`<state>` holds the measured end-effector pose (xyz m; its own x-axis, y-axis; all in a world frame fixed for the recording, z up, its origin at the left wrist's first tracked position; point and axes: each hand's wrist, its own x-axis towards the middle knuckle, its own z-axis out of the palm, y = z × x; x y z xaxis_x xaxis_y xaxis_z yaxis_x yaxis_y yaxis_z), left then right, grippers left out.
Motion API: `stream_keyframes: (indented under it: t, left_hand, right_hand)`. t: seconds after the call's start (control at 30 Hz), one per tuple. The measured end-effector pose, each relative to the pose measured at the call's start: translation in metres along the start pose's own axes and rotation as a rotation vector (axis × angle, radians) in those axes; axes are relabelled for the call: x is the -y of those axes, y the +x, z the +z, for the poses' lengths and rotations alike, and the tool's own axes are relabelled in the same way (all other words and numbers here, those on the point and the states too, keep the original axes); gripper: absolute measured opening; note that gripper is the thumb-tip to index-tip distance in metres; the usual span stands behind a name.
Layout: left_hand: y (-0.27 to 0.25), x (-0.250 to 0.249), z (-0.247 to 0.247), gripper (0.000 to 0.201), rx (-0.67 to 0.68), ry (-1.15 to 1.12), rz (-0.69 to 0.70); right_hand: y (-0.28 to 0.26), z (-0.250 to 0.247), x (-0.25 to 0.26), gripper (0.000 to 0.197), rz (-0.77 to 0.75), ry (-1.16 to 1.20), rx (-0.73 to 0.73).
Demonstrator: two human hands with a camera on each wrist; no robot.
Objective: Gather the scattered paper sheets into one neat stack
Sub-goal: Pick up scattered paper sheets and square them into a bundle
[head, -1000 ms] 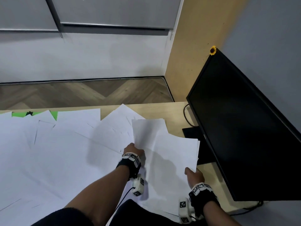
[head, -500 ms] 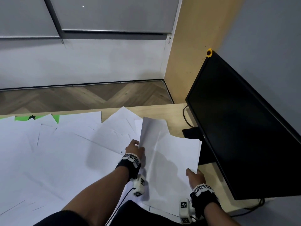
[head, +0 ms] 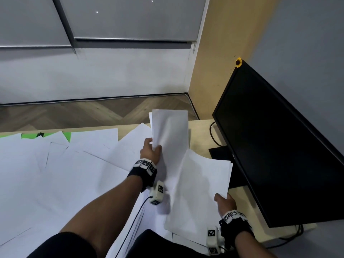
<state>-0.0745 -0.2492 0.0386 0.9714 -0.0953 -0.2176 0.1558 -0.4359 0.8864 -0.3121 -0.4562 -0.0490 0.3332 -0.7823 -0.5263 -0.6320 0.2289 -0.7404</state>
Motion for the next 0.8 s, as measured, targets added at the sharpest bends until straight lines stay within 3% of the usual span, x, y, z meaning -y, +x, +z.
stream_keyframes:
  t: [0.13,0.23,0.4,0.57,0.67,0.8]
  left_hand:
    - [0.007,-0.029,-0.013,0.035,-0.012,0.008,0.236]
    - [0.01,-0.051,-0.017,0.032,-0.022,-0.122,0.292]
    - [0.01,-0.055,-0.021,0.031,0.086,-0.228,0.178]
    - [-0.006,0.003,-0.016,0.036,0.113,0.087,-0.053]
    - [-0.016,0.044,-0.008,0.038,0.191,0.26,-0.106]
    - [-0.028,0.069,0.007,0.047,0.331,0.379,-0.114]
  right_hand:
    - [0.003,0.0,-0.003,0.024,-0.021,-0.035,0.003]
    - [0.003,-0.002,-0.003,0.022,-0.023,-0.056,-0.007]
    - [-0.001,-0.005,0.001,0.027,-0.028,-0.034,0.022]
    - [0.005,-0.004,-0.004,0.036,-0.014,0.021,0.031]
    - [0.01,-0.004,-0.006,0.041,0.008,0.041,0.041]
    - [0.027,0.001,-0.022,0.075,0.055,0.054,0.078]
